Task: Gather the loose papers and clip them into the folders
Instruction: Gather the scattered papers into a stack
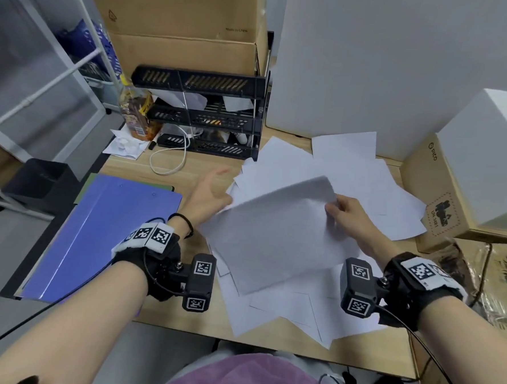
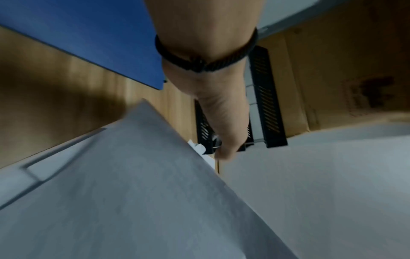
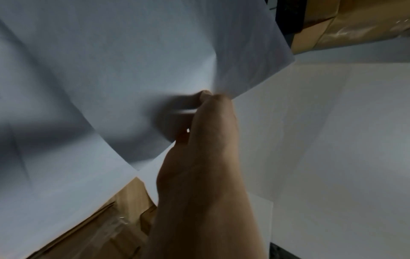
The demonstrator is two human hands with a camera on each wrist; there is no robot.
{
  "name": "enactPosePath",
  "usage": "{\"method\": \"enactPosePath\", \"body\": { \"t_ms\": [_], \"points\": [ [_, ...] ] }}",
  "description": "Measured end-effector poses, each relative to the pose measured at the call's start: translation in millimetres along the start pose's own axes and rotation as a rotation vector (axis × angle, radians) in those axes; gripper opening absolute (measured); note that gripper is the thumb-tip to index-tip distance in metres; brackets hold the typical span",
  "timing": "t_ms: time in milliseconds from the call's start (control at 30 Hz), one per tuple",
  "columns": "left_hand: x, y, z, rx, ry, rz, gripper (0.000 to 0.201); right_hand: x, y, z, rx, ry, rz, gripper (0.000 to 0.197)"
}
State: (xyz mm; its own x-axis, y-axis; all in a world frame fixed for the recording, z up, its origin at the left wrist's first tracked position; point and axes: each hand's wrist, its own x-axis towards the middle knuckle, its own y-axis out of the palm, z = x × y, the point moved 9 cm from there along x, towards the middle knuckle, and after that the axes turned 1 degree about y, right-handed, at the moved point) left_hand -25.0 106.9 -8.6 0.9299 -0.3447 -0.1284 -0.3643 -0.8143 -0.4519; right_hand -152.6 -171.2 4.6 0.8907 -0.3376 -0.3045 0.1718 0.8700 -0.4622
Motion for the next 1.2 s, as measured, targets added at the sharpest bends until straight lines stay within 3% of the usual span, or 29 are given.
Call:
{"method": "enactPosePath", "body": {
  "t_ms": [67,133,200,300,433,533,667,767,833,1000,1100,1200],
  "points": [
    [-1.8,34.9,-24.4,-0.027,0.043,0.311,0.048,1.0,7.3,11.9,-0.045,-0.019,0.085,0.029],
    [-6.5,56.9,-36.1,-0.004,0.034,0.471,0.026,2.2,11.8,22.8,-0.08,-0.037,0.141,0.029],
    [-5.5,61.7,-35.7,-0.118,-0.033,0.465,0.023,5.3,12.7,27.6,-0.095,-0.038,0.171,0.028],
    [-9.1,67.2,-23.0,-0.352,-0.193,0.496,0.04,9.8,7.4,24.0,-0.068,-0.002,0.176,0.021],
    [-6.6,72.1,-11.6,0.048,-0.079,0.598,0.032,16.8,3.8,13.7,-0.026,0.029,0.164,0.016],
    [-3.3,72.2,-3.7,0.103,-0.039,0.583,0.034,22.0,4.1,3.8,0.039,0.075,0.179,0.016],
    [-3.4,59.1,17.8,-0.066,-0.148,0.511,0.025,24.9,-2.5,-32.3,0.137,0.218,0.232,0.023],
    [0.6,43.9,49.0,-0.238,-0.292,0.348,0.016,18.8,1.7,-53.3,0.521,0.336,0.249,0.015],
    [2.4,41.8,61.4,-0.344,-0.353,0.245,0.014,19.8,13.2,-54.3,0.7,0.35,0.278,0.02],
    [-0.3,63.9,62.5,-0.506,-0.46,0.16,0.024,33.4,53.9,-39.6,0.663,0.351,0.403,0.03],
    [-2.8,74.1,65.9,-0.531,-0.513,0.144,0.03,37.7,77.5,-38.5,0.68,0.375,0.502,0.048],
    [-9.0,74.4,74.0,-0.537,-0.546,0.101,0.031,38.3,98.2,-40.7,0.715,0.427,0.578,0.044]
  ]
}}
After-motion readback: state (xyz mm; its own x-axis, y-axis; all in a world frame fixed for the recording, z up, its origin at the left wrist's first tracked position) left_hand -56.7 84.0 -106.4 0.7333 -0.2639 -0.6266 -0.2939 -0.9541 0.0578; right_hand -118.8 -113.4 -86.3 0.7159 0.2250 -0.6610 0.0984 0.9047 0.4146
